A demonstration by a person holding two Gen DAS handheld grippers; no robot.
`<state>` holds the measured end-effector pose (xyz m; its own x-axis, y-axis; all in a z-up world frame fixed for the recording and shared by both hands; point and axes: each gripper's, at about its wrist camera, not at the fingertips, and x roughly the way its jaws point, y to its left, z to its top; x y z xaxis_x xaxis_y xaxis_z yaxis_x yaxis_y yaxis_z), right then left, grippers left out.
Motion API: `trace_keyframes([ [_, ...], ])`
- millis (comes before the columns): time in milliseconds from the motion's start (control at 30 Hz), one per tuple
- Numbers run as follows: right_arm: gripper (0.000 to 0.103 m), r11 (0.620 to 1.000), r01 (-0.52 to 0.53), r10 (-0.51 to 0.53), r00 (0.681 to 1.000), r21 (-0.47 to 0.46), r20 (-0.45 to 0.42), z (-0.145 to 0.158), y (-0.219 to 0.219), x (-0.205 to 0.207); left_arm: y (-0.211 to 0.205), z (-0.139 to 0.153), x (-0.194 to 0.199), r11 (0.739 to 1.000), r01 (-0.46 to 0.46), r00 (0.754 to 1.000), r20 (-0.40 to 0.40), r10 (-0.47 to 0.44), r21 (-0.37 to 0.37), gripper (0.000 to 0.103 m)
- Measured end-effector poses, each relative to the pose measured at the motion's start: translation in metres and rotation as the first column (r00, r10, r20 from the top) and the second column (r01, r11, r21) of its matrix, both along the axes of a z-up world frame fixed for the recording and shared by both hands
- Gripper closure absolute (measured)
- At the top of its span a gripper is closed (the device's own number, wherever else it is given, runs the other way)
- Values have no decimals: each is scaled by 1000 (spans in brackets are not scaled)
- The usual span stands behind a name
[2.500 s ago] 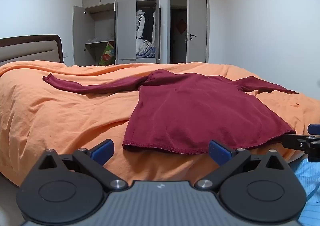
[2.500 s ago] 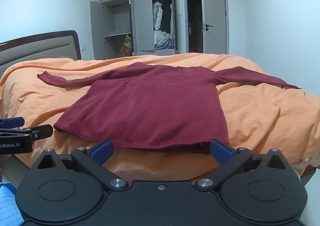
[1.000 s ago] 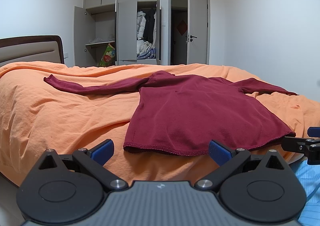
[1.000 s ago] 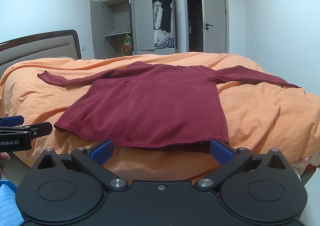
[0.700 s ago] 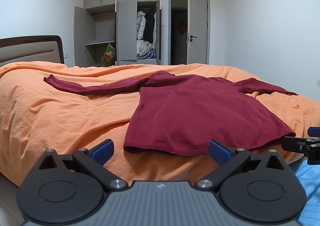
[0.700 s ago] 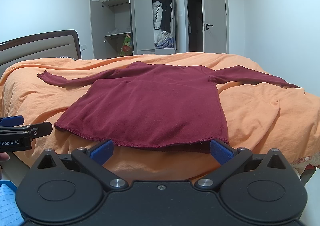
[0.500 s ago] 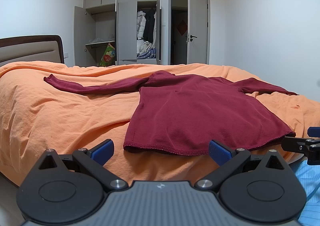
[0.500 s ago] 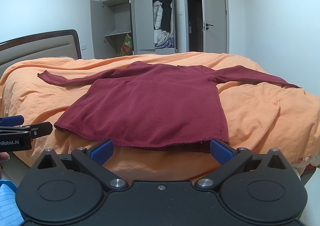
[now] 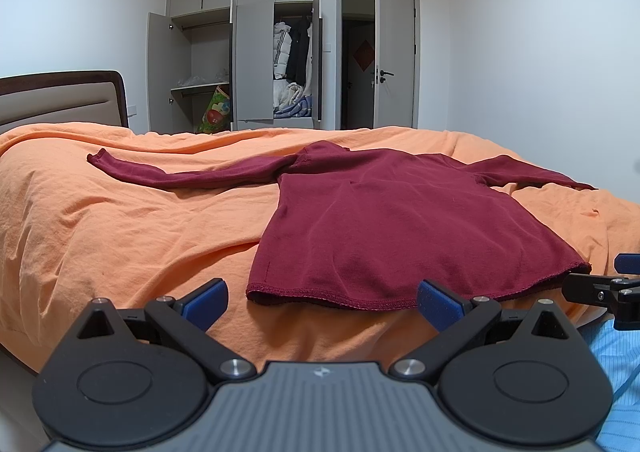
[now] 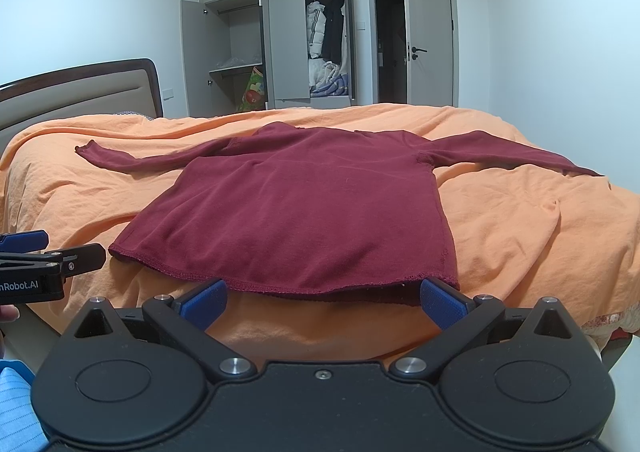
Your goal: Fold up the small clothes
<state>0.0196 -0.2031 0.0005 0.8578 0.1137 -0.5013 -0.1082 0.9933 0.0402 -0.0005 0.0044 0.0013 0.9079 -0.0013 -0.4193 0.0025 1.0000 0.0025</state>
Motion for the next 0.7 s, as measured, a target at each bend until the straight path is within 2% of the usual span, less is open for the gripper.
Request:
trace_keyframes([
  [700,0,1000,1,-1,1000,-1,-16,-3,0,3,1,2,5,1000,-8,1000,-15,8,0,0],
])
